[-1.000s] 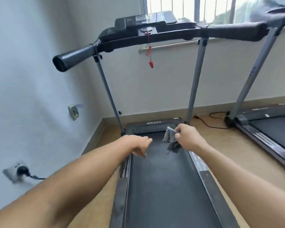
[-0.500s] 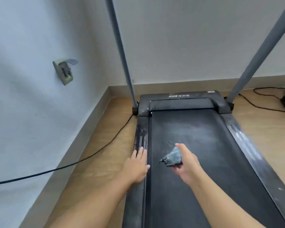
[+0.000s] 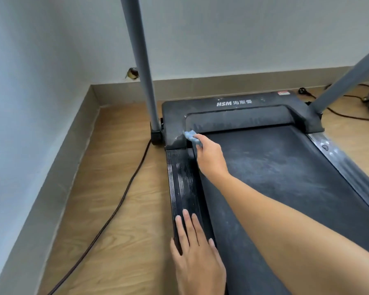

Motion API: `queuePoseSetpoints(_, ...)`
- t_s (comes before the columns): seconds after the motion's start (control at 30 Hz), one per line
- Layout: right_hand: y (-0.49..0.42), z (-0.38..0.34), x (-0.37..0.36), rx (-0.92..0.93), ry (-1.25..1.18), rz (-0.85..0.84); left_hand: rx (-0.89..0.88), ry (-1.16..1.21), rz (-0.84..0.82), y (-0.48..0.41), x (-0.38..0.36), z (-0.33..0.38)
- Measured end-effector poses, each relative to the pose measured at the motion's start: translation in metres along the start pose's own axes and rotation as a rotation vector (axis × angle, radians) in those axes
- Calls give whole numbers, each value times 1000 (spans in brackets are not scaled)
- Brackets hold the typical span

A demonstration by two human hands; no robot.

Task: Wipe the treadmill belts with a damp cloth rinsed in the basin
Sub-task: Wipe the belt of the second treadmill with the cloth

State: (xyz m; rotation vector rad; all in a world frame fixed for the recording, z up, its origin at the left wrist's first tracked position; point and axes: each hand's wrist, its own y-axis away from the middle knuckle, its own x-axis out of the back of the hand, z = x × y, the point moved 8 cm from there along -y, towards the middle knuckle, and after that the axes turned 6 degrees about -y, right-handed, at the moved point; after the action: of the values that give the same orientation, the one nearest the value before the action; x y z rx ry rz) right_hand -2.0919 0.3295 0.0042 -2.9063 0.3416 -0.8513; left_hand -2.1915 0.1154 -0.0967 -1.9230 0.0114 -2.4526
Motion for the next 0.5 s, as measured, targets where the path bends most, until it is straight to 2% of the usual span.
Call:
queuePoseSetpoints(0.1,-15,38,-64,50,574,-337,12,21,-2,-5,-2,-4)
queuePoseSetpoints(0.13,-13,49,-74,38,678,-404,16,29,-6,-5,-3,-4)
queuePoseSetpoints(0.33,-26,57,-77,107,790,-532,1,70,28,-3,2,-4)
queuePoseSetpoints(0.5,31,58,-62,143,781,-607,-1,75,13,1,8,-6)
